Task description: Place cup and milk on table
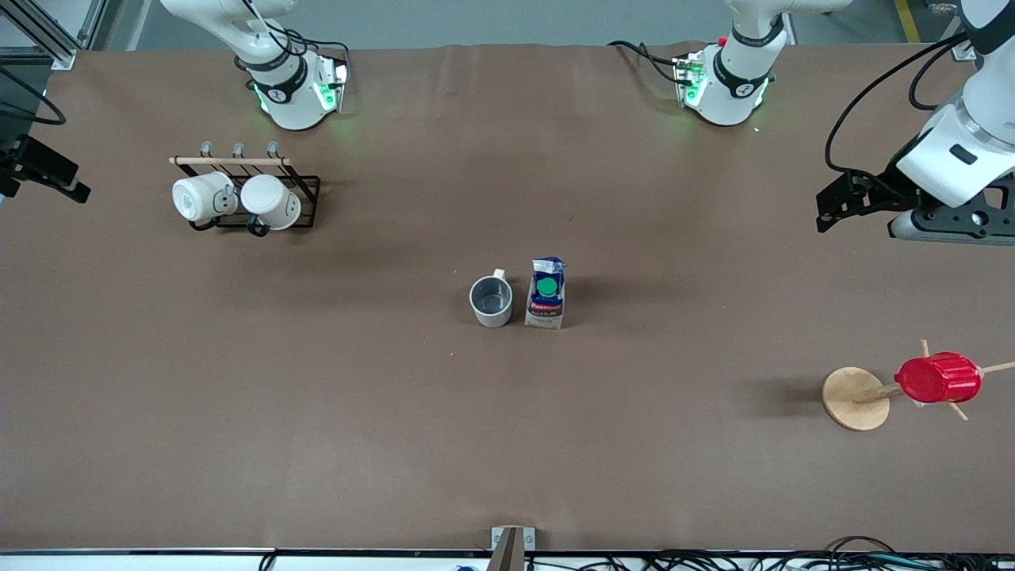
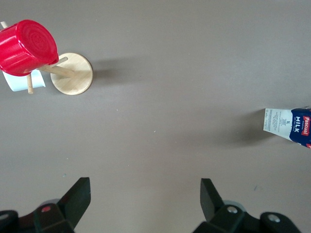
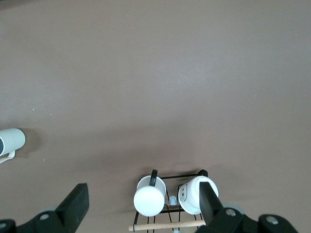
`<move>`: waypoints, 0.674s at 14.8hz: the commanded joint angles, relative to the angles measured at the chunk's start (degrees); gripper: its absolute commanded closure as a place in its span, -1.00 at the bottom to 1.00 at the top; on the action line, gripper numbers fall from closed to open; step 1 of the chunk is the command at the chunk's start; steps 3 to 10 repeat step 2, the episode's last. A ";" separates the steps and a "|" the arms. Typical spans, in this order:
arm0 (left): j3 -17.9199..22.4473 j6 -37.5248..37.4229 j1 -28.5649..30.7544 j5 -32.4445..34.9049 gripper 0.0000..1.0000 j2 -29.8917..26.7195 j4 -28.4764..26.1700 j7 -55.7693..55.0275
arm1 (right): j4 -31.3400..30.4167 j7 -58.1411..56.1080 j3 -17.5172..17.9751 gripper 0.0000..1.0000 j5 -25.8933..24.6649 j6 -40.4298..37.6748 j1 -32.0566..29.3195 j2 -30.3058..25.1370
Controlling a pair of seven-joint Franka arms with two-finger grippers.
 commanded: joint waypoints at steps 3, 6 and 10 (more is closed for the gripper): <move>-0.68 -0.89 0.30 1.27 -0.99 -0.94 -0.15 -0.93 | 0.62 -0.05 0.32 -1.00 1.02 -0.37 -0.42 0.28; -0.68 -0.89 0.30 1.27 -0.99 -0.94 -0.15 -0.93 | 0.62 -0.05 0.32 -1.00 1.02 -0.37 -0.42 0.28; -0.68 -0.89 0.30 1.27 -0.99 -0.94 -0.15 -0.93 | 0.62 -0.05 0.32 -1.00 1.02 -0.37 -0.42 0.28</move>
